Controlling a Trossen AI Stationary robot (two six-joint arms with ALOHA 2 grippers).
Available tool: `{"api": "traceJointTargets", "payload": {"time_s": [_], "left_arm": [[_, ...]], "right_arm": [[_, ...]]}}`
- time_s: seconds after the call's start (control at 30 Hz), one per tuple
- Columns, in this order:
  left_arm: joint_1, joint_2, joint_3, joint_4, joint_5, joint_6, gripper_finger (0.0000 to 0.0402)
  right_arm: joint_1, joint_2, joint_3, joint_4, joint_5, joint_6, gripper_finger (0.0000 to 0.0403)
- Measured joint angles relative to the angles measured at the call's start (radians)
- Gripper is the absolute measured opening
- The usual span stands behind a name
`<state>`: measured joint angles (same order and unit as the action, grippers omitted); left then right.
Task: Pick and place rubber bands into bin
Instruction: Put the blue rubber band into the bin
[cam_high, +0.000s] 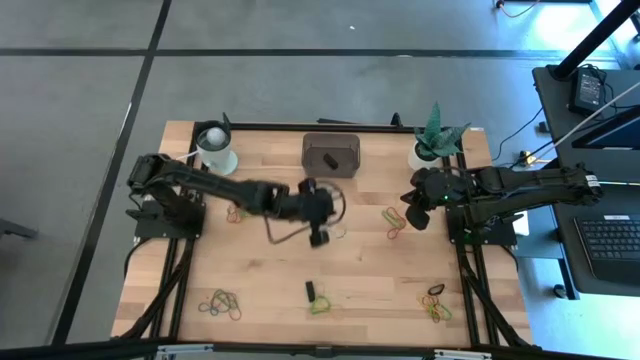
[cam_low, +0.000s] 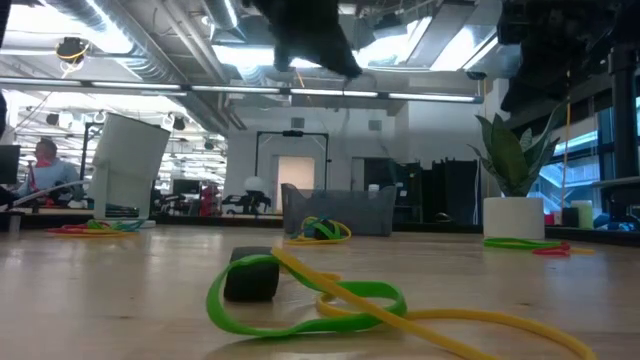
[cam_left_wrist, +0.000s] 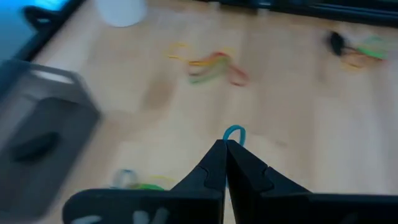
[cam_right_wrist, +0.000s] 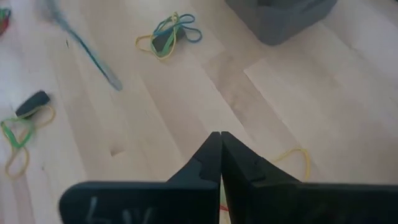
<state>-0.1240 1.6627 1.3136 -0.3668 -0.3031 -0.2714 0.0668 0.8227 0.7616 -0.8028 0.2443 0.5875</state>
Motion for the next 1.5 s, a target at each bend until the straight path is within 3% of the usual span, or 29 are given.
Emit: {"api": "traceJointTargets", "payload": {"time_s": [0.2, 0.43, 0.6, 0.77, 0.97, 1.5], "left_arm": [[0.191, 0.0, 0.004, 0.003, 0.132, 0.214, 0.0003], [0.399, 0.0, 0.098, -0.001, 0.212, 0.428, 0.0003], [0.526, -0.002, 0.146, 0.002, 0.295, 0.523, 0.0003], [0.622, 0.006, 0.146, 0.005, 0.357, 0.598, 0.0003], [0.676, 0.084, 0.145, 0.005, 0.452, 0.644, 0.0002], [0.667, 0.355, 0.144, -0.034, 0.451, 0.676, 0.0002]], "right_arm": [[0.0, 0.0, 0.0, 0.0, 0.0, 0.084, 0.0007], [0.0, 0.0, 0.0, 0.0, 0.028, 0.173, 0.0007], [0.0, 0.0, 0.0, 0.0, 0.115, 0.196, 0.0007], [-0.004, 0.0, 0.0, 0.016, 0.133, 0.196, 0.0007], [-0.023, 0.01, 0.0, 0.044, 0.186, 0.197, 0.0007], [-0.08, 0.112, 0.0, 0.162, 0.21, 0.196, 0.0007]]}}
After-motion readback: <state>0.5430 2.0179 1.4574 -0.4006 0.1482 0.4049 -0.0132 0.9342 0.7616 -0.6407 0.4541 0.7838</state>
